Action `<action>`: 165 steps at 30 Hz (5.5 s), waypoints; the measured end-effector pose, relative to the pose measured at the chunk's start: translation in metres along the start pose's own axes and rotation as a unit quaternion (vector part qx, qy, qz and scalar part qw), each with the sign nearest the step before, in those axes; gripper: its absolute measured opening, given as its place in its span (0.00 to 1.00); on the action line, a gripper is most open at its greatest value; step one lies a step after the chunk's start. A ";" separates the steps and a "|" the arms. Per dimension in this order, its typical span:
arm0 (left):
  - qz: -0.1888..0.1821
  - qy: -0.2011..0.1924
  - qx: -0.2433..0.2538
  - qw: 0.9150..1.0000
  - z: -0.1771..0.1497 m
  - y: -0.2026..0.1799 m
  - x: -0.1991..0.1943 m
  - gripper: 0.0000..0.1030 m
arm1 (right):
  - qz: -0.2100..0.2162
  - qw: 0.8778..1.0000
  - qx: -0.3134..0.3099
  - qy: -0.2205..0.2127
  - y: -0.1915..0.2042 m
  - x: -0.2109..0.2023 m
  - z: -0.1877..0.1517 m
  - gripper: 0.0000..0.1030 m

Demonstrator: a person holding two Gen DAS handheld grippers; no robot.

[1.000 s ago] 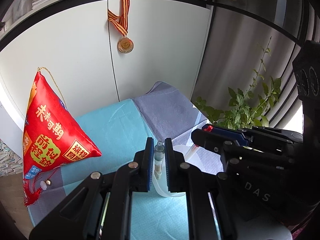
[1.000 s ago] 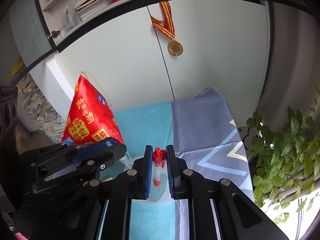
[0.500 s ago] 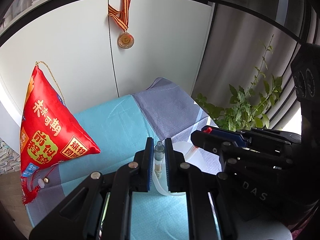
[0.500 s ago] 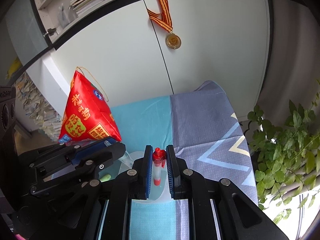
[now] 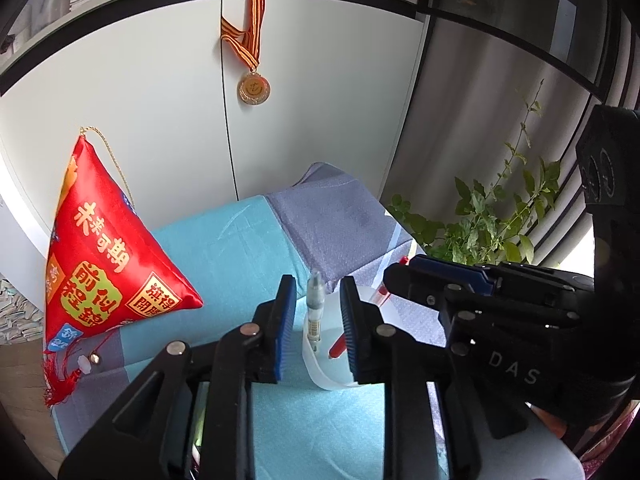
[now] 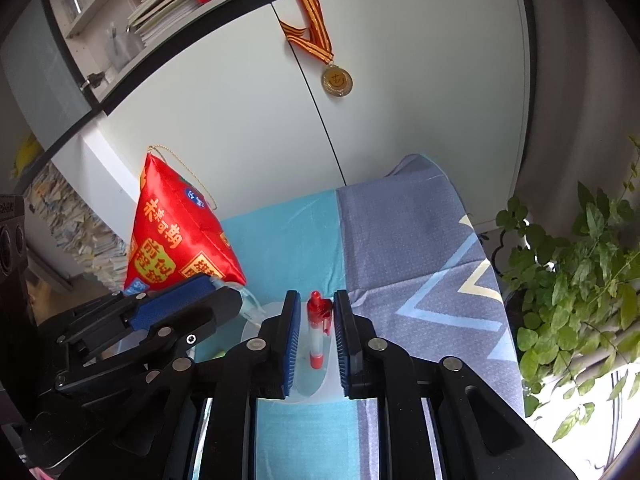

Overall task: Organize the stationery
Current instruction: 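Lower both pens into the frosted cup and open both tools, then withdraw both tools from the cup back over the pens, then grasp the black pen with the left tool while the right tool grasps the clear beige-tipped pen, then lift both held pens and carry them toward the frosted cup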

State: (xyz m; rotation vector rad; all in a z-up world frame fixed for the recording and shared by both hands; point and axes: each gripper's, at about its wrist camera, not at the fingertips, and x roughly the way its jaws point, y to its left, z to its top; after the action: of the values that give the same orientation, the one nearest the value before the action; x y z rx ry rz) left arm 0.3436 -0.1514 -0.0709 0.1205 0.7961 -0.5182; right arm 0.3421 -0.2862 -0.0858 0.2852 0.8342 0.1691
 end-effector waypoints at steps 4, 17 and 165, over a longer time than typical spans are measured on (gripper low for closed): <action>0.000 -0.011 0.001 1.000 0.000 0.000 -0.013 0.20 | -0.001 1.000 0.002 -0.011 0.003 -0.011 0.000 0.22; 0.024 -0.067 -0.012 0.997 -0.017 0.020 -0.091 0.20 | -0.001 0.998 -0.044 -0.050 0.047 -0.069 -0.011 0.22; 0.081 0.009 -0.046 0.996 -0.189 0.071 -0.150 0.13 | -0.026 0.981 -0.171 0.084 0.116 -0.061 -0.152 0.15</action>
State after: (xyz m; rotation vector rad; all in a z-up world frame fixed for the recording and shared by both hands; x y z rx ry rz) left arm 0.1679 0.0259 -0.1034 0.1044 0.8195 -0.3275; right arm 0.1835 -0.1642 -0.1031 -0.0750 0.9622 0.2866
